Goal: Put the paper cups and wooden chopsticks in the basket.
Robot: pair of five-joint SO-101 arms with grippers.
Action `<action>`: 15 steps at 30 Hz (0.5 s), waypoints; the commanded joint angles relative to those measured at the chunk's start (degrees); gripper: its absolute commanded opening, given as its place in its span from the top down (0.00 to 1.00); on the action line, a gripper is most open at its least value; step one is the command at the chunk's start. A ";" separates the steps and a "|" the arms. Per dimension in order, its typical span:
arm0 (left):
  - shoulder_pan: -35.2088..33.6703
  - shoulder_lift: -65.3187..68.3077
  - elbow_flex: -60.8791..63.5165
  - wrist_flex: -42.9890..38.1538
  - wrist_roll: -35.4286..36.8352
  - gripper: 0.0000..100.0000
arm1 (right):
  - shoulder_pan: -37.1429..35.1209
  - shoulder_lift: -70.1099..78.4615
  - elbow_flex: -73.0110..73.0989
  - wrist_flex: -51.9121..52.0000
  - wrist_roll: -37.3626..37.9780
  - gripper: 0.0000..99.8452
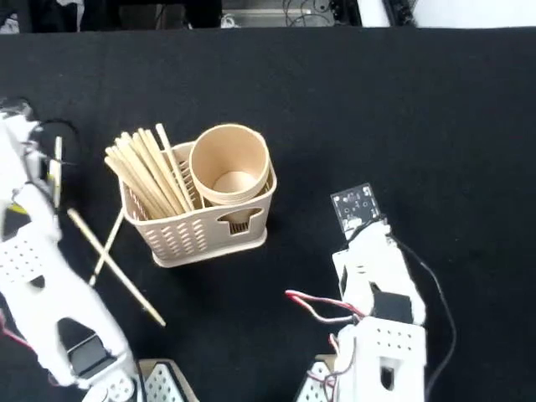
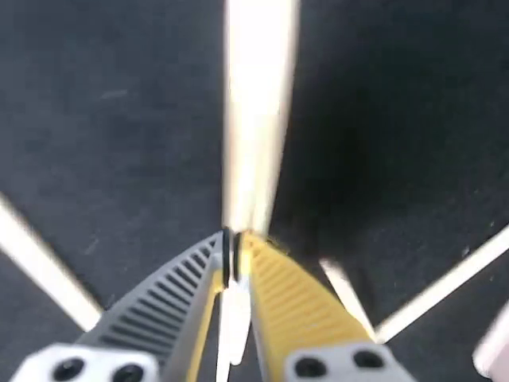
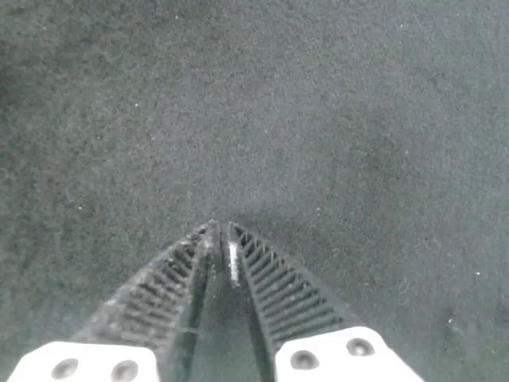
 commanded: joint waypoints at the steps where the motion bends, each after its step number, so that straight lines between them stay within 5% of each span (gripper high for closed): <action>1: -3.30 -5.71 -6.02 3.34 -0.09 0.97 | 0.26 -0.84 -0.40 -0.53 0.35 0.99; 10: -4.26 -12.04 -0.57 3.08 -0.26 0.97 | 0.26 -0.84 -0.40 -0.53 0.35 0.99; 15: 0.04 -7.38 4.26 1.32 -2.99 0.82 | 0.26 -0.84 -0.40 -0.53 0.35 0.99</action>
